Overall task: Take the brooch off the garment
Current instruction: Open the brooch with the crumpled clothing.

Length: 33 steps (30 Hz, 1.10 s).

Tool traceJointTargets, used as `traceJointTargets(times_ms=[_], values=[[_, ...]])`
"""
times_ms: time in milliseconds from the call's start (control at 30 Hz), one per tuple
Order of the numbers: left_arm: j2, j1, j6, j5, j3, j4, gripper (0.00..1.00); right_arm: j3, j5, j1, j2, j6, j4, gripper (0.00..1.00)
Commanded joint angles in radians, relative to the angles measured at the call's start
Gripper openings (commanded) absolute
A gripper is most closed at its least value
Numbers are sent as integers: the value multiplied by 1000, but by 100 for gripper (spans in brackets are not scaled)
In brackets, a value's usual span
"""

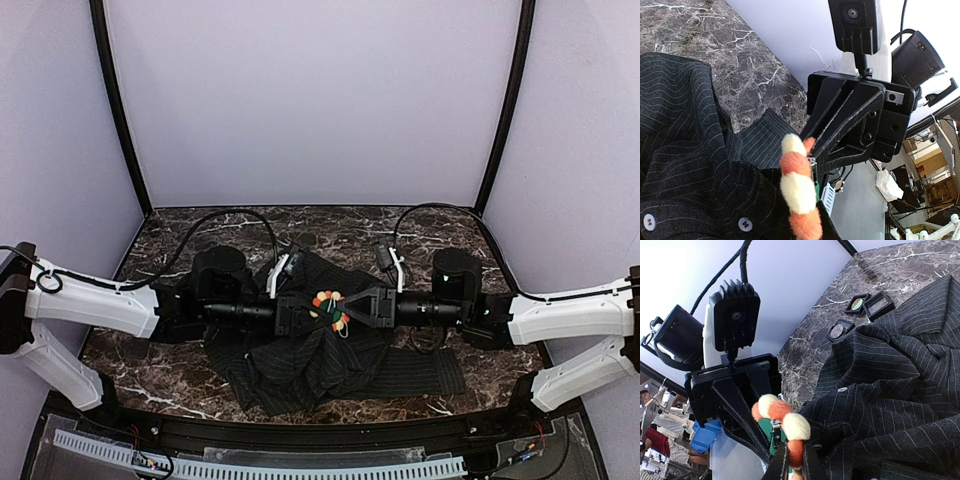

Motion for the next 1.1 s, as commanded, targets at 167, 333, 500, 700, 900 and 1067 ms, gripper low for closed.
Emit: traceJointTargets(times_ms=[167, 333, 500, 700, 900, 1067], values=[[-29, -1, 27, -66, -3, -22, 1, 29, -102, 10, 11, 5, 58, 28], [-27, -1, 25, -51, -1, -10, 1, 38, -99, 10, 32, 6, 53, 29], [-29, -1, 27, -37, -5, 7, 1, 43, -96, 10, 60, 22, 75, 24], [-26, -1, 27, -20, -7, 15, 1, 51, -104, 11, 82, 26, 86, 22], [-23, -1, 27, -13, -5, 25, 1, 65, -94, 11, 105, 31, 60, 19], [-24, -1, 31, -7, -5, 29, 1, 74, -91, 11, 132, 41, 47, 17]])
